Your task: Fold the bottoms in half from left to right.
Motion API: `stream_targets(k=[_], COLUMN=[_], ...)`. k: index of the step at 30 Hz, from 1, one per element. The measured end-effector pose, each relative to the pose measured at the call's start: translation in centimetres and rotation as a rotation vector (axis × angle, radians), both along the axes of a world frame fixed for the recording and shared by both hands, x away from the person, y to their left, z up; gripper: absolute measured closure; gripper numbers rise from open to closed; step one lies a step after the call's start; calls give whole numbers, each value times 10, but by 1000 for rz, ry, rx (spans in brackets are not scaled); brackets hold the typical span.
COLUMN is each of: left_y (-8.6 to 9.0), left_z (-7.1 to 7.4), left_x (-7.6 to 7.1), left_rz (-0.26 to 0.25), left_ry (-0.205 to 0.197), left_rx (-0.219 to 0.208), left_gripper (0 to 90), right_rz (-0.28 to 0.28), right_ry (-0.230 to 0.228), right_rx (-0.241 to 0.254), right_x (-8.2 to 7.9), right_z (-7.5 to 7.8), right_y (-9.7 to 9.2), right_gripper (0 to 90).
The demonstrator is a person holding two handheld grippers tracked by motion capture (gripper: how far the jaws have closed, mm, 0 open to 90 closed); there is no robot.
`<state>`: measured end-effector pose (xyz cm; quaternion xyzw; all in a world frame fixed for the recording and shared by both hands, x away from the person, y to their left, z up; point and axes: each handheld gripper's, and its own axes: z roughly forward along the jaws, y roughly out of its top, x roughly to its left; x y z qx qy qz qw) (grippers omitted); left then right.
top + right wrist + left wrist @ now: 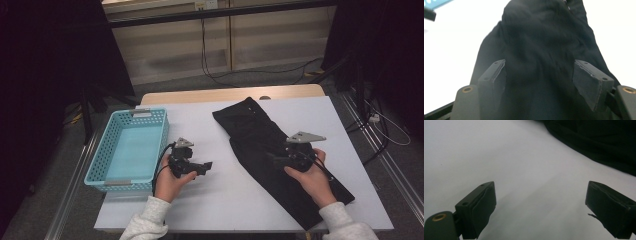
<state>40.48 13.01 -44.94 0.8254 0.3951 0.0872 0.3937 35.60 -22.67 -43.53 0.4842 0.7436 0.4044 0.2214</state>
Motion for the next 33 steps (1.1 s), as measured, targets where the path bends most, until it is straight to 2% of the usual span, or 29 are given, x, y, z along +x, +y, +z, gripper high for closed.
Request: stream_targets(k=[3,5,15,19,22,25,26,29,30,33], left_y=[0,0,2,0,1,3,4,5,6,8], left_z=[0,0,-4,-8,-7,-5,-4,-2,-1,0], left_x=[-2,-4,-6,-8,-9,-8,-8,-8,-9,-9], left_rz=[3,8,13,12,10,23,29,31,33,39], left_ry=[-5,-5,2,8,10,2,-4,-11,-12,-21], left_rx=[10,6,4,6,11,3,-1,1,4,5], left_gripper=[97,97,97,97,98,98,98,98,98,99], right_rz=[27,36,27,17,12,21,24,55,65,75], right_ry=[1,10,17,47,39,74,67,67,65,78], right_rx=[-24,-15,-20,-66,-83,-77,-100,-90,-92,-69], right_x=[18,27,74,89,94,97,97,96,96,96], right_z=[-1,-3,-10,-21,-28,-36,-35,-35,-35,-35], right_y=[17,26,68,79,81,81,81,80,80,81], right_gripper=[273,273,256,294,370,466,527,787,846,858])
